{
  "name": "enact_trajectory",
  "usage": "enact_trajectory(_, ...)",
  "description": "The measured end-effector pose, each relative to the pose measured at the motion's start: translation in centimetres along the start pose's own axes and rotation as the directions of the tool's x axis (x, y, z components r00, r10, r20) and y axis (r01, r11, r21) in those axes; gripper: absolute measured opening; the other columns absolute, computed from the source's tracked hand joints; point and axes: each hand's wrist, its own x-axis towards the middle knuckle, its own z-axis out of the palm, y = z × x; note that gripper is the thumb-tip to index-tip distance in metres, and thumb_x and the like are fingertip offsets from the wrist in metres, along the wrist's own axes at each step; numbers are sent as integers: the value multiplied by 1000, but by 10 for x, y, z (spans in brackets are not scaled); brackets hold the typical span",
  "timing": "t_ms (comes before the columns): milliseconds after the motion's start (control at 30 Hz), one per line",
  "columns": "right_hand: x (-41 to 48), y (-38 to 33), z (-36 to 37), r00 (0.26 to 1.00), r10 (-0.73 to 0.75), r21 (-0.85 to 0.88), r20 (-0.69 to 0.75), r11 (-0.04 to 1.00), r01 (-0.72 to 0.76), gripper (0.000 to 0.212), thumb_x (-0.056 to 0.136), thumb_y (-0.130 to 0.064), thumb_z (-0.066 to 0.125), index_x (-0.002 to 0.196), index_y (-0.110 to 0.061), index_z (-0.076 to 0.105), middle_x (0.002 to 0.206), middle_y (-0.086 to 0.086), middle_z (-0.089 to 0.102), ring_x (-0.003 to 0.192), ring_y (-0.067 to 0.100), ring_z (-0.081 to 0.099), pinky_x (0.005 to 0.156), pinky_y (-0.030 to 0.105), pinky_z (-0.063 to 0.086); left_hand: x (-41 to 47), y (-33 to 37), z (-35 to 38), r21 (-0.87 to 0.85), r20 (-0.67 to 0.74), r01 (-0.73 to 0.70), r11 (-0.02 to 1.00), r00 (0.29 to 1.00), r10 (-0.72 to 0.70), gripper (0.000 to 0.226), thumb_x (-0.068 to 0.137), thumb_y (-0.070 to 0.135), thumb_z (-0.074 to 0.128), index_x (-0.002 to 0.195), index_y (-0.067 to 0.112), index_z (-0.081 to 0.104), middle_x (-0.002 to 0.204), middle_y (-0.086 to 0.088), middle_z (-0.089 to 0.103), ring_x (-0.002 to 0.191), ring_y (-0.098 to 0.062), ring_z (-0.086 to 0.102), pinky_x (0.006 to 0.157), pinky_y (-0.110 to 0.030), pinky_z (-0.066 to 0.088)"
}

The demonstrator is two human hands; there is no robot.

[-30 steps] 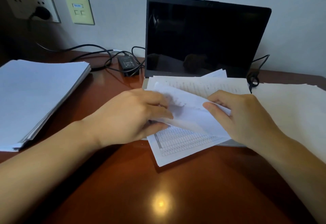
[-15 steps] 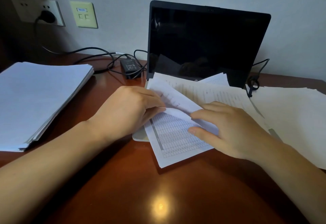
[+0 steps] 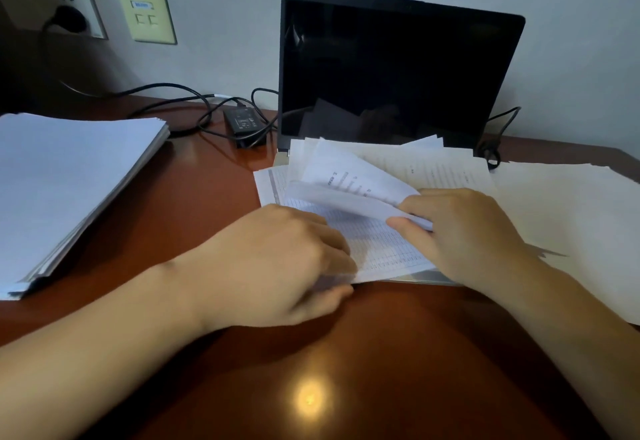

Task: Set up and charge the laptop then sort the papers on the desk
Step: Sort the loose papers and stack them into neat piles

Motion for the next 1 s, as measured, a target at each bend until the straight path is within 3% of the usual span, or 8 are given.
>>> enact_trajectory(167, -1, -1, -3, 999, -1, 29, -34, 1000, 2, 13, 85, -22, 77, 75, -20, 68, 56, -27, 18, 46, -8, 24, 53, 11, 16, -8, -16, -8, 32, -4, 125, 992, 992, -125, 30, 99, 39, 43, 94, 26, 69, 98, 10, 69, 86, -14, 66, 69, -37, 54)
enact_trajectory(300, -1, -4, -5, 997, -45, 101, -57, 994, 50, 38, 86, -21, 75, 73, -36, 43, 55, -26, 20, 45, -7, 27, 53, 11, 17, -11, -23, -15, 71, -1, 177, 982, 984, -177, 25, 94, 37, 45, 85, 23, 63, 86, 7, 65, 78, -17, 63, 63, -38, 50)
enact_trajectory(367, -2, -9, -6, 996, -76, 136, -55, 987, 83, 37, 89, -28, 68, 73, -40, 37, 51, -21, 23, 44, -3, 30, 50, 14, 19, -12, -25, -16, 57, -23, 199, 978, 980, -198, 18, 91, 34, 50, 83, 26, 64, 82, 7, 67, 76, -20, 65, 63, -38, 51)
enact_trajectory(567, -3, -13, -5, 991, -137, 191, 14, 973, 132, 30, 93, -40, 54, 68, -41, 39, 54, -15, 30, 50, 3, 37, 50, 20, 25, -11, -25, -20, -181, -94, 380, 907, 911, -401, 10, 81, 24, 84, 76, 30, 77, 77, 19, 72, 73, -1, 67, 72, -26, 55)
enact_trajectory(700, -5, -15, -5, 984, -178, 225, 25, 960, 168, 30, 91, -56, 51, 81, -32, 64, 62, -22, 37, 65, -6, 43, 55, 16, 28, -10, -22, -23, -362, -29, 516, 776, 826, -563, 19, 74, 20, 90, 65, 26, 75, 69, 18, 71, 72, -2, 66, 65, -11, 45)
enact_trajectory(833, -4, -17, -5, 977, -213, 189, 21, 960, 205, 32, 92, -55, 51, 68, -39, 39, 58, -15, 29, 61, -3, 36, 52, 20, 25, -9, -21, -25, -444, -8, 556, 702, 781, -624, 20, 70, 28, 92, 65, 25, 73, 72, 13, 72, 74, -5, 65, 68, -18, 49)
enact_trajectory(933, -3, -14, -3, 982, -190, 147, 1, 971, 188, 35, 96, -45, 50, 64, -30, 46, 55, -13, 28, 54, 2, 34, 50, 22, 24, -10, -20, -25, -486, 11, 533, 693, 796, -605, 16, 74, 36, 88, 71, 29, 74, 77, 19, 71, 70, -2, 65, 65, -13, 46)
enact_trajectory(1000, -3, -14, -3, 983, -180, 152, -16, 972, 181, 36, 94, -39, 55, 65, -43, 34, 54, -17, 24, 51, -3, 32, 50, 17, 20, -11, -20, -24, -469, 11, 502, 726, 826, -564, 10, 82, 40, 80, 80, 31, 78, 85, 23, 73, 79, 3, 67, 71, -12, 47)
